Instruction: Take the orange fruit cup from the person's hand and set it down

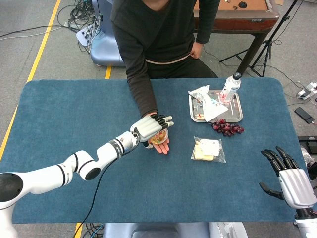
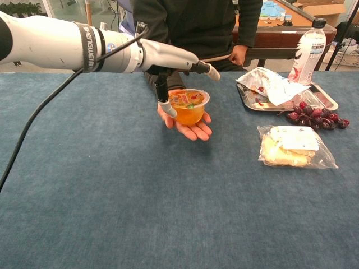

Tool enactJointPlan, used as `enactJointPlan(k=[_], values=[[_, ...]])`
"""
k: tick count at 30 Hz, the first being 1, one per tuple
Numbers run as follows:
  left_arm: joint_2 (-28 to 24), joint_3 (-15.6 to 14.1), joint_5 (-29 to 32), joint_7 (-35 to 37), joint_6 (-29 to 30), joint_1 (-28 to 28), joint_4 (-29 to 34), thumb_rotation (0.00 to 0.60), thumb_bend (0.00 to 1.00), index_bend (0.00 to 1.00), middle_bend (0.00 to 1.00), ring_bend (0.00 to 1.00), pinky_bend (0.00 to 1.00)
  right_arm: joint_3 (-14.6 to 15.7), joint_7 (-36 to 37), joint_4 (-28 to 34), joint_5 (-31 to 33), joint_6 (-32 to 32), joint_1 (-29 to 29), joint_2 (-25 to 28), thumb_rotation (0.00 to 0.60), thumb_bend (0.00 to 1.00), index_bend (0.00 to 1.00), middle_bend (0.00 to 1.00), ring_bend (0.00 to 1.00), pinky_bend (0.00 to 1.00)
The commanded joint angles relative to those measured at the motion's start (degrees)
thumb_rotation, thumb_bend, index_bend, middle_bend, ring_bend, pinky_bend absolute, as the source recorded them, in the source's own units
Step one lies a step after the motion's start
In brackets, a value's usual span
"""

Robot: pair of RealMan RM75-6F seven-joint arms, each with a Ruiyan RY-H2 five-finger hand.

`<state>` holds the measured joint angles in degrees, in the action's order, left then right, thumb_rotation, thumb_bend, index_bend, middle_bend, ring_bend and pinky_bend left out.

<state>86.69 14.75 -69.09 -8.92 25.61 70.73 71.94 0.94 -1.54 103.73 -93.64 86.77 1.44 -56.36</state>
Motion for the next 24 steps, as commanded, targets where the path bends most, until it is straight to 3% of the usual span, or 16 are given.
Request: enactJointPlan(k=[1, 5, 15, 20, 24], values=[[1.28, -0.92, 1.78, -1.53, -0.47, 1.32, -1.38, 0.6, 0.17, 0.06, 0.0, 0.0, 0.09, -0.02, 0.57, -0.63, 0.25, -0.04, -0.04, -0.13, 0.6, 0.15, 0.13, 0.15, 0.0, 0.16], [2.17, -1.64, 3.53, -2.68, -0.51, 2.44, -2.08, 0.6, 0.17, 0.09, 0.0, 0.0, 0.1, -0.22, 1.31, -1.45, 0.84, -0.72, 0.28, -0.42, 0.6, 0.15, 0.13, 0.15, 0.0, 0.16], [4.99, -2.94, 7.4, -4.79, -0.31, 5.14, -5.86, 0.6, 0.17, 0.21, 0.01, 0.16, 0.3, -0.31, 2.33, -2.23, 1.28, -0.61, 0.15, -0.35, 0.6, 0.15, 0.13, 0.15, 0.0, 0.16], [5.97, -2.91, 7.79, -3.23, 1.06, 4.62, -7.54, 0.6, 0.17, 0.34, 0.13, 0.3, 0.47, -0.38, 2.44, -2.21, 1.31, -0.63, 0.19, -0.28, 0.6, 0.15, 0.13, 0.15, 0.0, 0.16], [4.9, -3.01, 6.36, -1.06, 2.76, 3.1, -6.7, 0.6, 0.17, 0.41, 0.22, 0.36, 0.55, -0.44, 2.46, -2.14, 1.31, -0.81, 0.34, -0.28, 0.6, 0.15, 0.13, 0.15, 0.0, 0.16]])
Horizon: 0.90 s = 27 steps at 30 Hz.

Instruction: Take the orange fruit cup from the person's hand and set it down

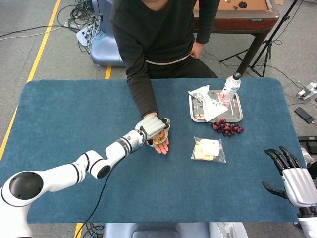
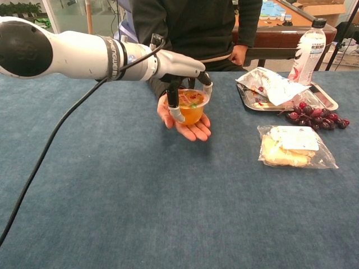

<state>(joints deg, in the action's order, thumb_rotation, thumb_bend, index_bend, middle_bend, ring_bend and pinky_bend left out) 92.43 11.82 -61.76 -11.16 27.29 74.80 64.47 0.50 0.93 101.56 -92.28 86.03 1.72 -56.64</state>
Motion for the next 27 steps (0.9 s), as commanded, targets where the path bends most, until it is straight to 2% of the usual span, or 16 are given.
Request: enactJointPlan(k=[1, 11, 16, 21, 27], values=[[-1.46, -0.1, -1.51, 1.74, 1.7, -1.49, 1.49, 0.6, 0.17, 0.42, 0.24, 0.38, 0.57, 0.01, 0.0, 0.05, -0.13, -0.05, 0.06, -0.01, 0.6, 0.15, 0.13, 0.15, 0.0, 0.16], [-13.34, -2.35, -9.44, 8.19, 10.49, -10.09, 13.77, 0.6, 0.17, 0.43, 0.28, 0.39, 0.59, 0.16, -0.25, 0.27, -0.96, 0.3, 0.03, -0.1, 0.6, 0.15, 0.13, 0.15, 0.0, 0.16], [-17.69, -4.65, -11.47, 9.96, 13.84, -14.53, 16.72, 0.6, 0.17, 0.42, 0.28, 0.38, 0.59, 0.09, -0.56, 0.61, -1.3, 0.17, 0.29, -0.01, 0.6, 0.15, 0.13, 0.15, 0.0, 0.16], [-17.04, -6.81, -10.93, 10.01, 14.0, -17.18, 14.7, 0.6, 0.17, 0.42, 0.28, 0.38, 0.59, -0.04, -1.06, 1.03, -1.79, -0.29, 0.84, -0.16, 0.6, 0.15, 0.13, 0.15, 0.0, 0.16], [-12.23, -7.89, -9.46, 9.08, 13.12, -18.52, 9.15, 0.6, 0.17, 0.42, 0.28, 0.38, 0.59, -0.06, -2.06, 1.86, -1.93, -0.54, 1.07, -0.09, 0.6, 0.15, 0.13, 0.15, 0.0, 0.16]])
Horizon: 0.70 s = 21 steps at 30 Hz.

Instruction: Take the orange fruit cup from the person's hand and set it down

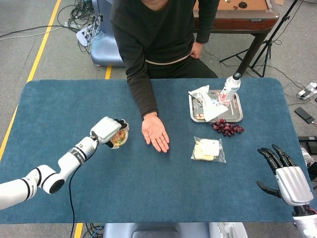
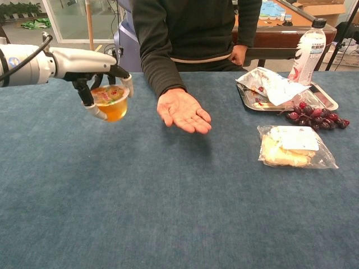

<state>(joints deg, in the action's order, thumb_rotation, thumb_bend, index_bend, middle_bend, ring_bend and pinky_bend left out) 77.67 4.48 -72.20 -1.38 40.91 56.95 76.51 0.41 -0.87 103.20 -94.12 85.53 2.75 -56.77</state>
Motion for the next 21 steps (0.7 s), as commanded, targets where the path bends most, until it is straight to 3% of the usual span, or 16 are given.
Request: enactJointPlan(k=[1, 9, 14, 21], values=[[3.28, -0.54, 1.22, -0.9, -0.49, -0.82, -3.67, 0.6, 0.17, 0.42, 0.28, 0.38, 0.59, 0.06, -0.42, 0.32, -0.1, -0.03, 0.02, 0.07, 0.6, 0.15, 0.13, 0.15, 0.0, 0.16], [8.26, -0.19, 2.94, -3.29, -1.07, -1.37, -9.0, 0.6, 0.17, 0.37, 0.26, 0.33, 0.57, 0.24, -1.18, 0.93, 0.26, 0.42, -0.48, 0.28, 0.6, 0.15, 0.13, 0.15, 0.0, 0.16], [8.65, 0.47, 4.42, -4.83, -1.35, -1.62, -8.65, 0.6, 0.17, 0.15, 0.11, 0.15, 0.43, 0.27, -1.05, 0.91, 0.36, 0.89, -0.8, 0.42, 0.6, 0.15, 0.13, 0.15, 0.0, 0.16], [6.81, 1.03, 6.45, -7.4, -1.5, -2.05, -5.66, 0.6, 0.17, 0.01, 0.0, 0.02, 0.29, 0.29, -0.85, 0.88, -0.15, 1.48, -0.99, 0.48, 0.6, 0.15, 0.13, 0.15, 0.0, 0.16]])
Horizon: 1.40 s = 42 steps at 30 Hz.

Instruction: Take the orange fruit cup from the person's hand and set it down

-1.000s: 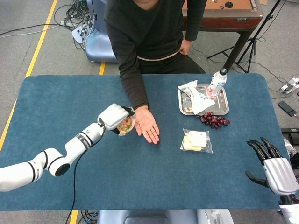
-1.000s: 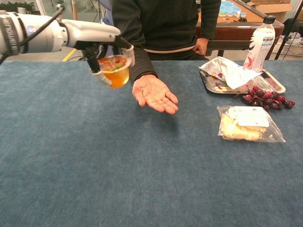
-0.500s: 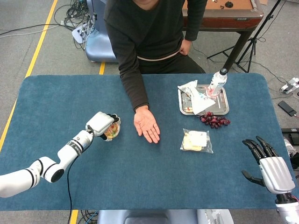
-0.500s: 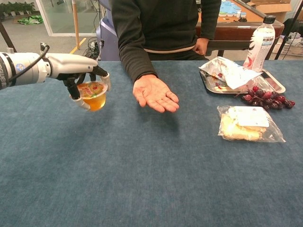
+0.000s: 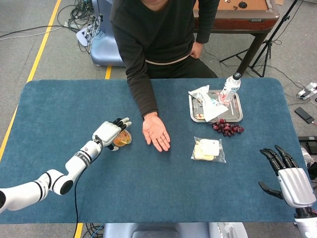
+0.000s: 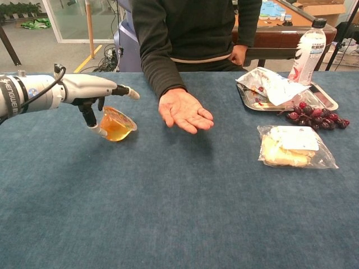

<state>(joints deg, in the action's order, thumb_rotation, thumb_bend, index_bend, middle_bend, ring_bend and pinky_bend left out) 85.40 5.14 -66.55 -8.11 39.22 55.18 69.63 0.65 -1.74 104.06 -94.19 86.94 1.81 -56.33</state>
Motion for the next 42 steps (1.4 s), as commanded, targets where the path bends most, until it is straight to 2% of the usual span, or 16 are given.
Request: enactJointPlan(k=[1, 6, 12, 17, 23, 29, 36, 42], values=[[-1.46, 0.59, 1.07, -0.85, 0.57, -0.46, 1.9, 0.6, 0.17, 0.01, 0.0, 0.01, 0.28, 0.06, 0.03, 0.03, -0.13, 0.14, -0.09, 0.07, 0.6, 0.15, 0.13, 0.15, 0.0, 0.16], [-6.37, 2.5, 2.04, -0.32, 5.35, -2.93, 7.8, 0.6, 0.17, 0.0, 0.0, 0.01, 0.26, 0.12, 0.06, 0.16, -0.31, 0.61, -0.37, 0.35, 0.6, 0.15, 0.13, 0.15, 0.0, 0.16], [-11.21, 3.15, 4.11, -0.77, 12.27, -7.82, 13.06, 0.6, 0.17, 0.0, 0.0, 0.01, 0.26, 0.13, 0.82, -0.37, -0.09, 0.45, -0.37, 0.15, 0.6, 0.15, 0.13, 0.15, 0.0, 0.16], [-13.61, 1.93, 7.19, -1.94, 17.52, -13.13, 16.11, 0.6, 0.17, 0.0, 0.0, 0.01, 0.26, 0.18, 1.51, -1.17, 0.1, -0.04, -0.2, -0.14, 0.6, 0.15, 0.13, 0.15, 0.0, 0.16], [-17.1, -1.0, 8.47, -2.83, 26.56, -21.66, 24.14, 0.6, 0.17, 0.01, 0.0, 0.01, 0.26, 0.24, 1.93, -1.7, -0.06, -1.15, 0.46, -0.76, 0.6, 0.15, 0.13, 0.15, 0.0, 0.16], [-18.35, -5.3, 3.22, -3.79, 38.63, -31.0, 29.76, 0.6, 0.17, 0.02, 0.0, 0.01, 0.24, 0.07, 1.67, -1.58, -0.3, -1.76, 1.08, -1.01, 0.6, 0.15, 0.13, 0.15, 0.0, 0.16], [-16.19, -9.35, -6.63, -4.61, 50.54, -39.58, 28.81, 0.6, 0.17, 0.02, 0.0, 0.01, 0.21, 0.01, 0.85, -1.01, 0.31, -2.48, 1.39, -1.22, 0.6, 0.15, 0.13, 0.15, 0.0, 0.16], [-16.18, -10.73, -11.33, -5.78, 53.34, -42.94, 29.56, 0.6, 0.17, 0.02, 0.0, 0.01, 0.18, 0.06, -0.17, -0.11, 0.72, -3.4, 1.78, -1.25, 0.6, 0.15, 0.13, 0.15, 0.0, 0.16]])
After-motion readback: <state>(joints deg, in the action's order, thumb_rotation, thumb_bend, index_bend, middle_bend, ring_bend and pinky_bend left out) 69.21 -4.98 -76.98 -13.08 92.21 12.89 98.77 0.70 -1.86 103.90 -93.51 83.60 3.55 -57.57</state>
